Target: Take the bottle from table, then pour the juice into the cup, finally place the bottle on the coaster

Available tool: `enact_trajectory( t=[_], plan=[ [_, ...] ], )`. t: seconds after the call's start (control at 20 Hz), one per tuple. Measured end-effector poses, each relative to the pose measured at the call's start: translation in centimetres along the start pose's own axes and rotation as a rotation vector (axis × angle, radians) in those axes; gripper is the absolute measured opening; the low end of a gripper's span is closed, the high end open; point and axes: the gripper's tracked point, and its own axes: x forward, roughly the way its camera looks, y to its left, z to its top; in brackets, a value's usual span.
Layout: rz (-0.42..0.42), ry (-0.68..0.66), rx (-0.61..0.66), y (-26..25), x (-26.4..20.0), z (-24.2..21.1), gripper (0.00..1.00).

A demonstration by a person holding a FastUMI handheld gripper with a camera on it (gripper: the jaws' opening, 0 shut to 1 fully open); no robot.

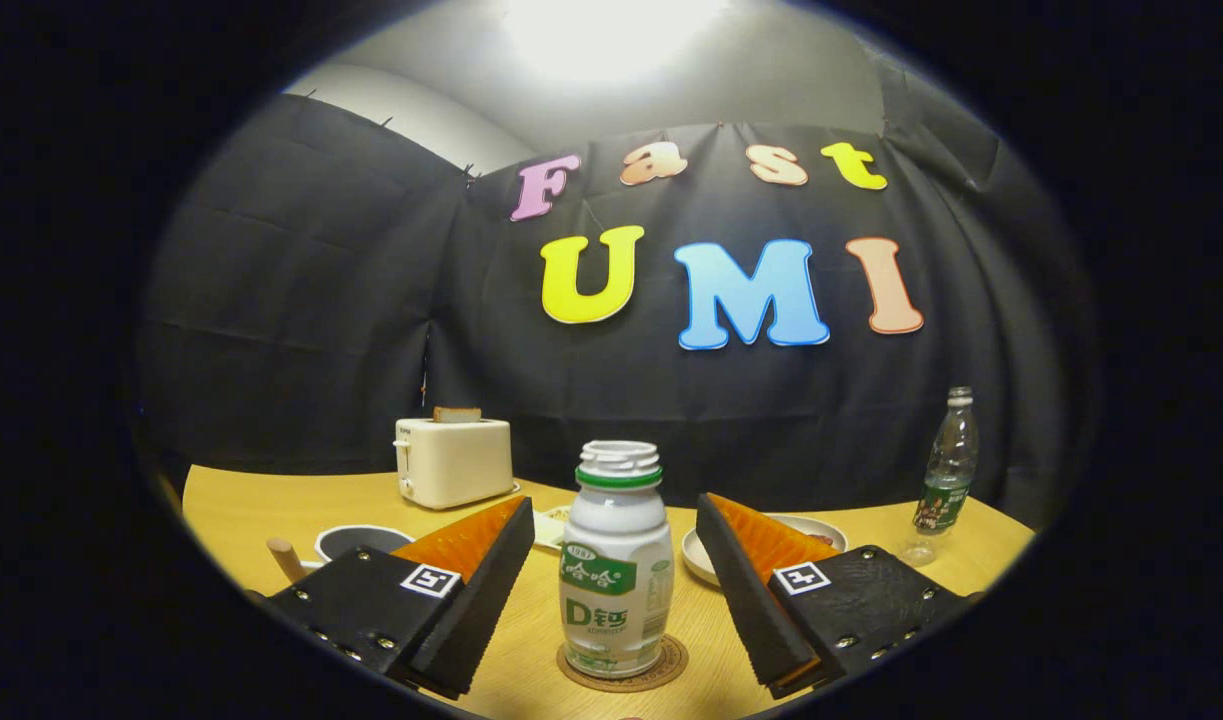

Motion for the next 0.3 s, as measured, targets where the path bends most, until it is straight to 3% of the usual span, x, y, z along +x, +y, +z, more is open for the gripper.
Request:
enact_trajectory(
  t=[0.3],
  plan=[
    [-0.063, -0.108, 0.013, -1.8, -2.8, 5.7, 0.98]
  ],
)
